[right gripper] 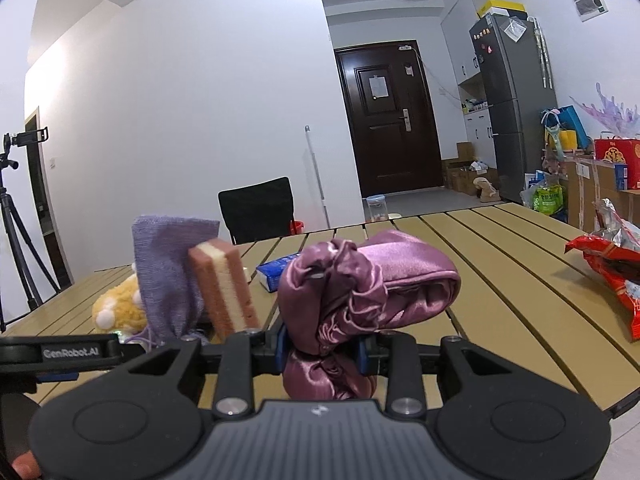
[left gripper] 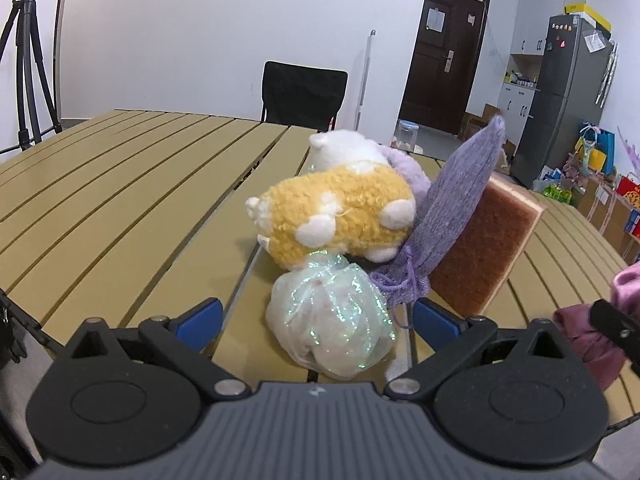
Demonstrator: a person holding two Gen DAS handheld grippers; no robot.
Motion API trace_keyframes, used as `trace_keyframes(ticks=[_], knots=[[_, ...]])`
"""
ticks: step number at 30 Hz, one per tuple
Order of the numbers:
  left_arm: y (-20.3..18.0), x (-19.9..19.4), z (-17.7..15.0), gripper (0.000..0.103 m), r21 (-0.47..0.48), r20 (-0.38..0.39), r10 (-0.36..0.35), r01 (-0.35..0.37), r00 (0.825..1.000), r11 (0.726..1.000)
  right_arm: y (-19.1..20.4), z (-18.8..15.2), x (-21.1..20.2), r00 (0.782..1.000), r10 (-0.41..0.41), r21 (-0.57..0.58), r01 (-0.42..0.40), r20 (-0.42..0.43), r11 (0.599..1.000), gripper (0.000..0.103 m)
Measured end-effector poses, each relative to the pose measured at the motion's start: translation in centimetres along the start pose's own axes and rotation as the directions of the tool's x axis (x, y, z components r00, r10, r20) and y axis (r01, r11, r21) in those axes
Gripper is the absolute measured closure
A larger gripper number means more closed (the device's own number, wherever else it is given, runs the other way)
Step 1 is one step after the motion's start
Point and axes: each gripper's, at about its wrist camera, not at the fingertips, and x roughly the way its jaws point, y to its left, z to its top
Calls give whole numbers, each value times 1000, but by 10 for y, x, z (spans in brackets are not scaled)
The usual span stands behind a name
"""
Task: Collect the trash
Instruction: 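Grasp the clear plastic bag with the left gripper while the right gripper holds the pink cloth, then carry the plastic bag and pink cloth down over the black trash bin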
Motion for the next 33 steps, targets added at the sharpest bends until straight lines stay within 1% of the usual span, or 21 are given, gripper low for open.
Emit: trace_keyframes(ticks=[2, 5, 7, 9, 10, 12, 13, 15, 20, 27, 33], knots=[[-1, 4, -1, 3, 3, -5, 3, -3, 1000, 1000, 1, 0, 0, 1000, 1, -3, -1, 1, 1000, 73], [0, 8, -2, 4, 2, -19, 12, -12, 1000, 1000, 1, 0, 0, 1000, 6, -5, -6, -1, 1000, 73], [1, 9, -2, 10, 2, -24, 6, -6, 1000, 1000, 2, -1, 1, 1000, 8, -8, -8, -2, 1000, 73], [2, 10, -3, 22, 10, -26, -3, 3, 1000, 1000, 4, 0, 0, 1000, 10, -10, -10, -2, 1000, 73], [3, 10, -3, 25, 17, -23, -10, 11, 1000, 1000, 4, 0, 0, 1000, 11, -11, -11, -2, 1000, 73], [1, 10, -3, 38, 36, -21, -20, 21, 1000, 999, 4, -1, 0, 1000, 12, -13, -12, -2, 1000, 73], [1, 10, -3, 48, 49, -20, -20, 21, 1000, 999, 4, 0, 0, 1000, 12, -13, -12, -3, 1000, 73], [-1, 9, -3, 55, 63, -11, -18, 19, 1000, 998, 3, -1, 0, 1000, 14, -15, -14, -5, 1000, 73], [-1, 2, -3, 59, 67, 2, -29, 29, 1000, 997, 1, -2, -1, 1000, 23, -9, -23, -14, 1000, 73], [-1, -13, -6, 60, 86, 21, -43, 41, 999, 995, 4, -4, -6, 999, 32, -19, -33, -17, 999, 73], [3, -29, -8, 60, 106, 45, -57, 52, 997, 993, 6, -4, -18, 999, 40, -25, -40, -10, 999, 73]])
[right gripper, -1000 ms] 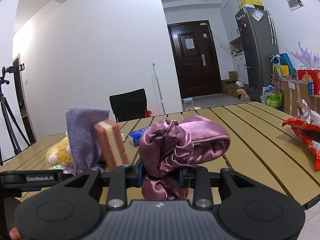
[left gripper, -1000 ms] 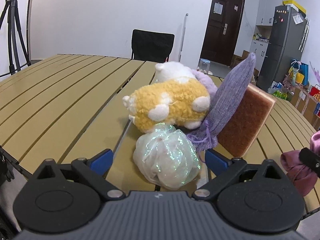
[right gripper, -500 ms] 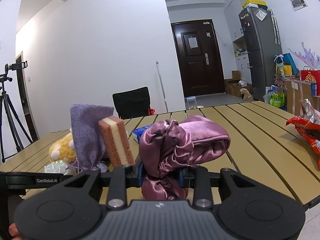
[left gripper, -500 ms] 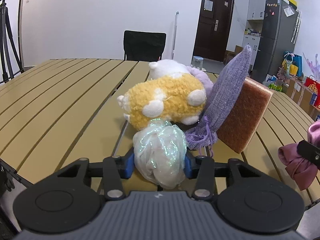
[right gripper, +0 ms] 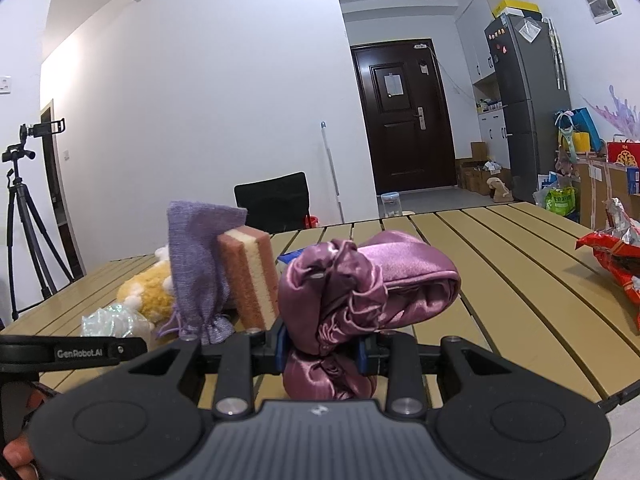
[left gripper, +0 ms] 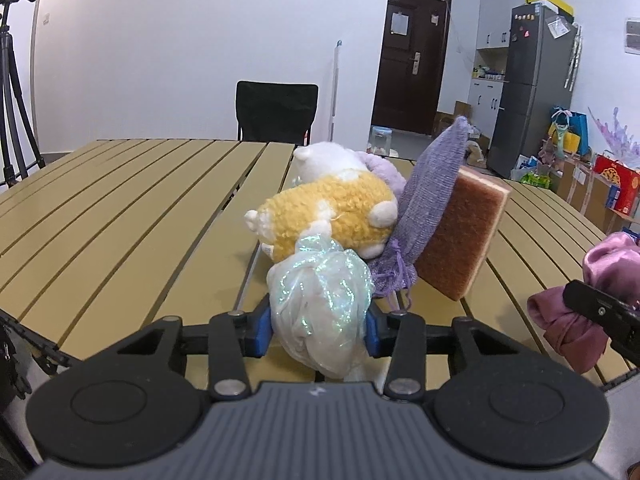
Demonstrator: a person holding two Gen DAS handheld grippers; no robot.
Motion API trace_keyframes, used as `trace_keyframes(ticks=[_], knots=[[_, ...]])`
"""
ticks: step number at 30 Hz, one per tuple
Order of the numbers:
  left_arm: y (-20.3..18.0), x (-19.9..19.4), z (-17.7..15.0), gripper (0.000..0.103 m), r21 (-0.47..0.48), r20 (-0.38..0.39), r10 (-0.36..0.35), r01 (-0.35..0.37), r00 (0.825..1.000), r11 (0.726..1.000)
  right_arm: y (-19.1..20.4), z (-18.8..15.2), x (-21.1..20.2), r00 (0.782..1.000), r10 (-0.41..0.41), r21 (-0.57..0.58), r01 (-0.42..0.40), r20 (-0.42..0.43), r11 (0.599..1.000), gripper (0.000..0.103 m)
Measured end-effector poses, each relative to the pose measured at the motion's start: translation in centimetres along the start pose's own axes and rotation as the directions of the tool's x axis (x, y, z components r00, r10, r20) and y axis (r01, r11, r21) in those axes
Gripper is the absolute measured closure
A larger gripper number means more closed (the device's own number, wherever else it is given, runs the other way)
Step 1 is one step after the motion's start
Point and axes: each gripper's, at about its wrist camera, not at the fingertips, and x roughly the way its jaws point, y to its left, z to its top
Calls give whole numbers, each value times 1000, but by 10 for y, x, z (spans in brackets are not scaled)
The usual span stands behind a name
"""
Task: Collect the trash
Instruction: 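Carry the plastic bag and pink cloth down over the black trash bin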
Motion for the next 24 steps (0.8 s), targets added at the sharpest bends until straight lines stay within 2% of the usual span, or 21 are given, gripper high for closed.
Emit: trace_keyframes(ticks=[13, 20, 24], knots=[[17, -53, -10, 60, -22, 68, -13, 14, 998, 1000, 16, -5, -38, 999, 20, -58, -18, 39, 998, 73], [27, -88, -18, 60, -37, 130, -26, 31, 991, 999, 29, -18, -65, 998, 38, -92, -33, 50, 995, 73], [33, -106, -29, 60, -47, 132, -34, 40, 991, 998, 36, -27, -84, 997, 52, -111, -46, 53, 993, 73]])
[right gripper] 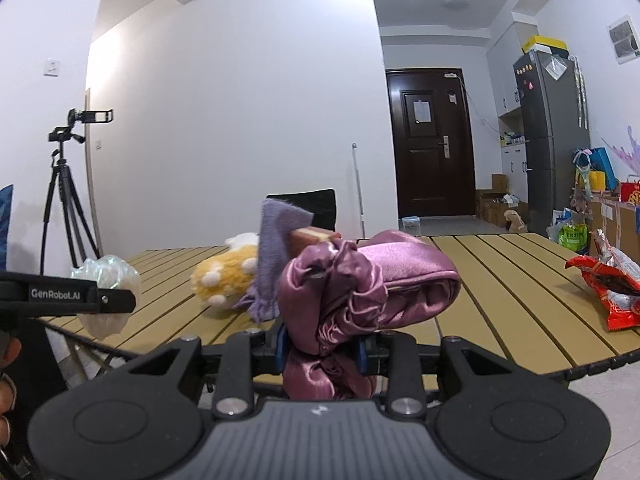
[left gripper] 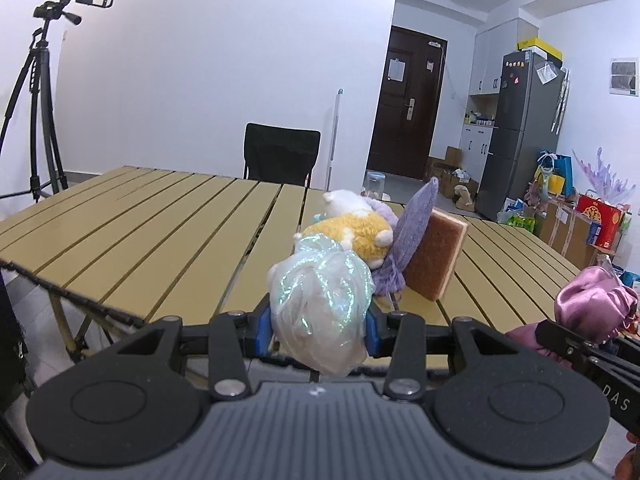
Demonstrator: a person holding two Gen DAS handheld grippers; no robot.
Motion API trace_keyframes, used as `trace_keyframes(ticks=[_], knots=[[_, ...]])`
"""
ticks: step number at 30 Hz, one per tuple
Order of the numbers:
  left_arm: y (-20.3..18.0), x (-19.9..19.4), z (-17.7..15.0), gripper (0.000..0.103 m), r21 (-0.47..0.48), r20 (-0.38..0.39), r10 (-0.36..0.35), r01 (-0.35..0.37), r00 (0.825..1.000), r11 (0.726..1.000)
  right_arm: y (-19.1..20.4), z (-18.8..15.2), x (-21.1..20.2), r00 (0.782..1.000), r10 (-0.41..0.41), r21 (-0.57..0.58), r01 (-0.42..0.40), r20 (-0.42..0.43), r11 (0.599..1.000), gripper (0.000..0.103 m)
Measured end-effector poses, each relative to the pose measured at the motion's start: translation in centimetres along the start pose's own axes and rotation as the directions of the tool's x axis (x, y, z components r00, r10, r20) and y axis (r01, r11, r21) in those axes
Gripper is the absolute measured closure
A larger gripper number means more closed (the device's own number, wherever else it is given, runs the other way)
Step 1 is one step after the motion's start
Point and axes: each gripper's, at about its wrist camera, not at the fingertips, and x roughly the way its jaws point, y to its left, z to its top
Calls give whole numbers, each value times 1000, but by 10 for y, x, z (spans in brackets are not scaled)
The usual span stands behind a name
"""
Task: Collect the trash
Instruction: 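Carry the plastic bag and pink cloth down over the black trash bin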
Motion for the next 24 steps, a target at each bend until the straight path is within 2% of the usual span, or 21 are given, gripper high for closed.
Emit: trace_keyframes(ticks=[15, 24], knots=[[21, -54, -42, 60, -5, -51, 6, -6, 999, 1000, 35, -38, -41, 994, 76, -68, -81, -85, 994, 73], [25, -66, -68, 60, 42, -105, 28, -23, 994, 999, 61, -82, -48, 970, 101, -115, -129, -223, 985, 73]])
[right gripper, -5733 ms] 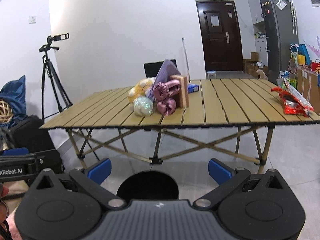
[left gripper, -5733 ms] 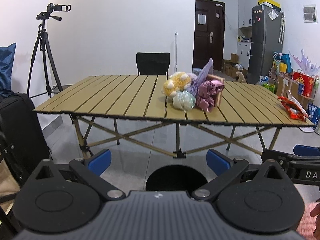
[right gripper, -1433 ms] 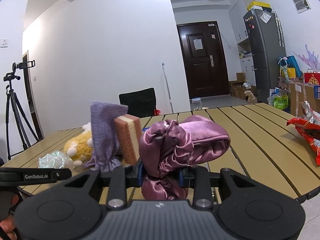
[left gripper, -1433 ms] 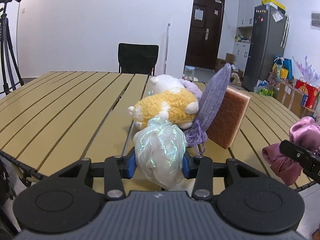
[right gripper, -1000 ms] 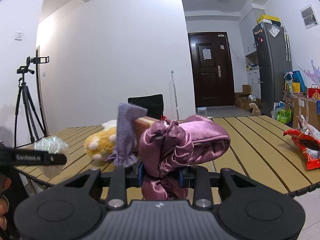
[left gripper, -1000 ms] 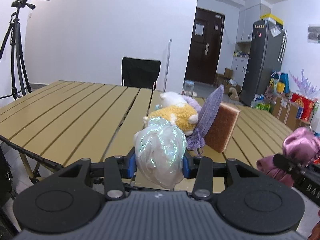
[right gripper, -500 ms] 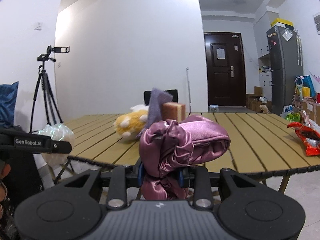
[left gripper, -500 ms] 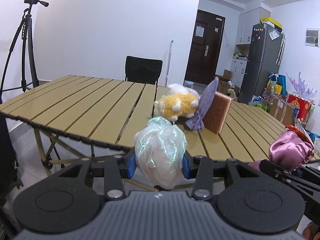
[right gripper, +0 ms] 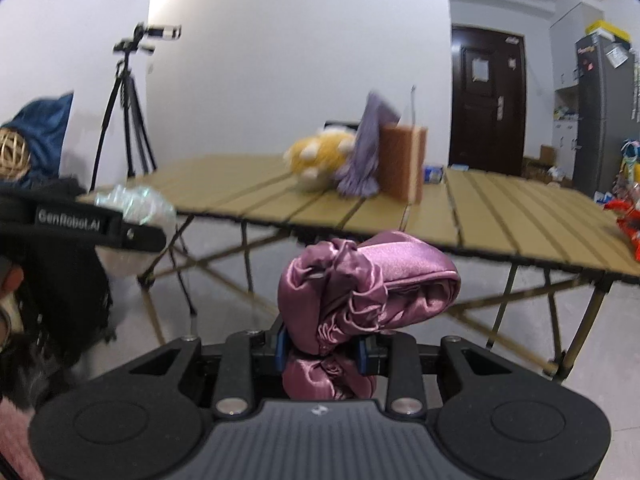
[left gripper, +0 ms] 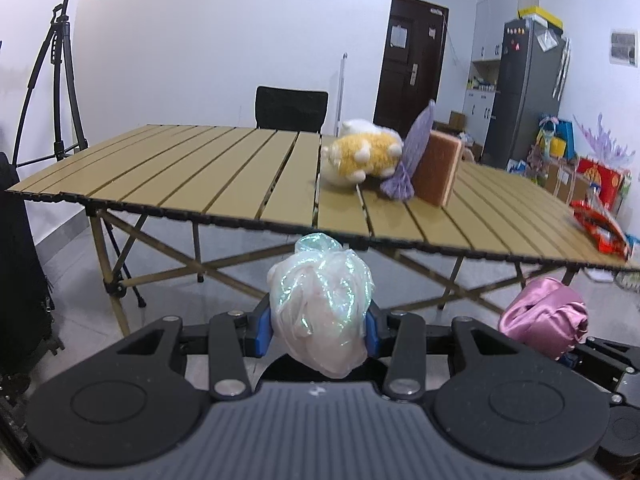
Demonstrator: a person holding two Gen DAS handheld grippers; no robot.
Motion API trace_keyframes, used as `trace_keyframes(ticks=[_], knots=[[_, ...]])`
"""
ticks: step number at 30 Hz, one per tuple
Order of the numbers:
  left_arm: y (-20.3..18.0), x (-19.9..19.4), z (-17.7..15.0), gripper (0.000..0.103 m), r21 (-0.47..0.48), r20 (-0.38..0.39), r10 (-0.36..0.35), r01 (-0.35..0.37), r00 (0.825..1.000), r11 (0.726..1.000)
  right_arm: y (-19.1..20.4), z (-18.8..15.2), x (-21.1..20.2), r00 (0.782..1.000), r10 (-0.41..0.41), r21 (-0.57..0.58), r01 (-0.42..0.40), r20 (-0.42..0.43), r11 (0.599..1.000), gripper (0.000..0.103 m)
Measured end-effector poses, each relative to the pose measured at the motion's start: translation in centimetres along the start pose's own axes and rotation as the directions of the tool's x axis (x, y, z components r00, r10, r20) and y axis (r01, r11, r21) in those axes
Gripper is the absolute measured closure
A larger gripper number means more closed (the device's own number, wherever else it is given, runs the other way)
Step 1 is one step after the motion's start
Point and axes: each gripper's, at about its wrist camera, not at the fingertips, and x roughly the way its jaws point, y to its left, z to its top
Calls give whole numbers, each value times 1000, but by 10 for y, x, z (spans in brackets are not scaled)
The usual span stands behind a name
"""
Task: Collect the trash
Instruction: 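Carry the plastic bag and pink cloth down over the black trash bin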
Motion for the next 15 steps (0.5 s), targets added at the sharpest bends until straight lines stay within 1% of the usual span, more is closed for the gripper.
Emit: trace_keyframes(ticks=[4, 9, 12, 15], knots=[[-1, 5, -13, 60, 34, -40, 15, -14, 999, 999, 8, -12, 8, 998, 9, -16, -10, -64, 1000, 73], [0, 18, -34, 60, 85, -107, 39, -30, 994, 996, 6, -29, 22, 989, 10, 2, -10, -145, 1000, 73], [4, 28, -46, 60, 107, -159, 63, -46, 985, 993, 2, -37, 33, 980, 0, 17, 3, -200, 1000, 73], [13, 38, -55, 60, 108, -208, 86, -65, 974, 992, -3, -47, 45, 967, -14, 35, 23, -255, 999, 73]])
